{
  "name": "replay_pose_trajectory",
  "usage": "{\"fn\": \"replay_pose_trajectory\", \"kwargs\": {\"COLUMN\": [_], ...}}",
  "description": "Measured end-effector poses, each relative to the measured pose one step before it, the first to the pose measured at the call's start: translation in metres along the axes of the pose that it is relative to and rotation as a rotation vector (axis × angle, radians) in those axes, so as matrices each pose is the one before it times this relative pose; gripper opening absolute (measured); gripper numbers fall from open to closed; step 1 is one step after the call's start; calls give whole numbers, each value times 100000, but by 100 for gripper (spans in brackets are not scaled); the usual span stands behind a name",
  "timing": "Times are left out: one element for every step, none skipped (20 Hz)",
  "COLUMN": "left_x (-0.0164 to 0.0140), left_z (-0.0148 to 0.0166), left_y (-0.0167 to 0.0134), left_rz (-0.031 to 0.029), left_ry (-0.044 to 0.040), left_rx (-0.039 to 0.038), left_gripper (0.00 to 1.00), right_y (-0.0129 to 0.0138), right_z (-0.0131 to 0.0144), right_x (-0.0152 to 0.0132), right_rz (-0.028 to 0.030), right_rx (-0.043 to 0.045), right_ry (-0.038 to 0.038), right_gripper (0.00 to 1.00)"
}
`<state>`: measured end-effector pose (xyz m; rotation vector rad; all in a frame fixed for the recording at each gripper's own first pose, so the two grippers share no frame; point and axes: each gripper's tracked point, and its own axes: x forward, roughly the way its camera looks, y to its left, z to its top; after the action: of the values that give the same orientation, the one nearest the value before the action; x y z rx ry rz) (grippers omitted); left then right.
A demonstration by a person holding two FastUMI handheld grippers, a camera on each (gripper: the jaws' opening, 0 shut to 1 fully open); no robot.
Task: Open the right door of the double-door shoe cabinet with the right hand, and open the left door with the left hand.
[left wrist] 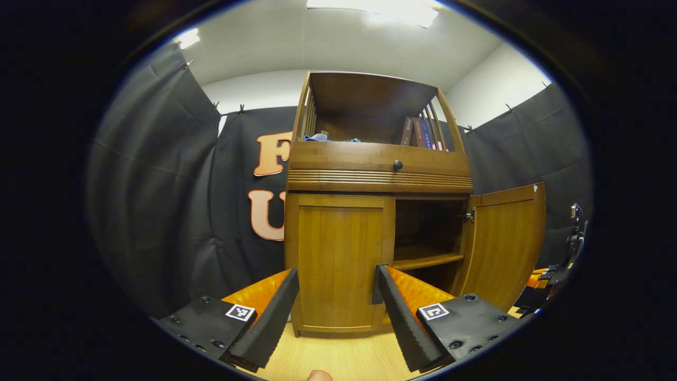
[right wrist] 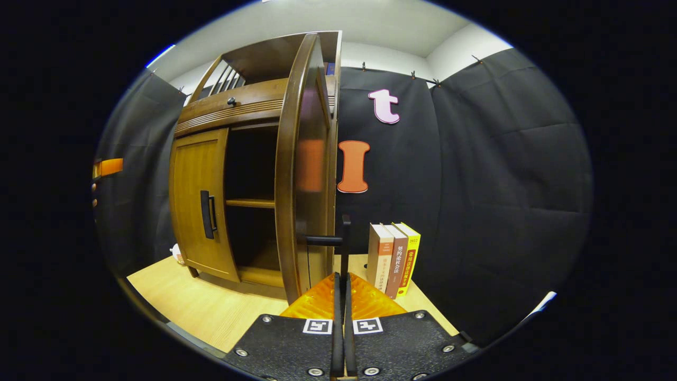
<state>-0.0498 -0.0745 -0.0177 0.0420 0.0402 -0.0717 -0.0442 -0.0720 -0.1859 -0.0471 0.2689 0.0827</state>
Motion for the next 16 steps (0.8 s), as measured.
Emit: {"fn": "replay_pose_trajectory", "kwargs": {"left_x": [214,220,144,303,346,294,254,415,480,470,448,529,507,490,618,686], "left_z": [-186,-231,-317,-270,-296,-239,-386,-274,-466,-399,-464,-306,-297,-301,-376,-294], "left_y": [-347,-263,-209,-270,-191,-38,-46,70,-105,-191,-342,-460,-300,-247,-396,-447], "left_rz": [-305,21,24,-130,302,595,966,1292,864,832,-45,-262,-192,-246,-274,-410], "left_ry": [286,436,601,551,340,376,119,49,369,434,132,-118,-50,259,222,188], "left_rx": [472,711,724,513,165,51,-88,-70,261,3,107,221,293,535,616,683], "left_gripper": [94,94,94,94,94,94,94,94,94,94,94,94,94,94,94,94], "right_y": [-379,-305,-133,-200,-99,-136,-152,24,-58,-34,-212,-536,-456,-588,4,5], "right_z": [-30,-18,0,10,-5,28,-9,18,-7,21,-16,-43,8,250,367,264], "right_x": [82,-38,162,-65,31,21,-34,52,-44,-2,12,-105,-268,-388,-577,-411], "right_rz": [629,325,581,437,448,202,59,153,382,578,421,-583,-1368,-1423,577,15], "right_rx": [1737,1461,962,421,-56,59,275,133,32,171,534,1289,631,-238,388,304], "right_ry": [143,-181,-83,-120,63,65,88,157,191,228,245,449,245,-606,-801,-600], "right_gripper": [0,0,0,0,0,0,0,0,0,5,6,7,2,10,3,13]}}
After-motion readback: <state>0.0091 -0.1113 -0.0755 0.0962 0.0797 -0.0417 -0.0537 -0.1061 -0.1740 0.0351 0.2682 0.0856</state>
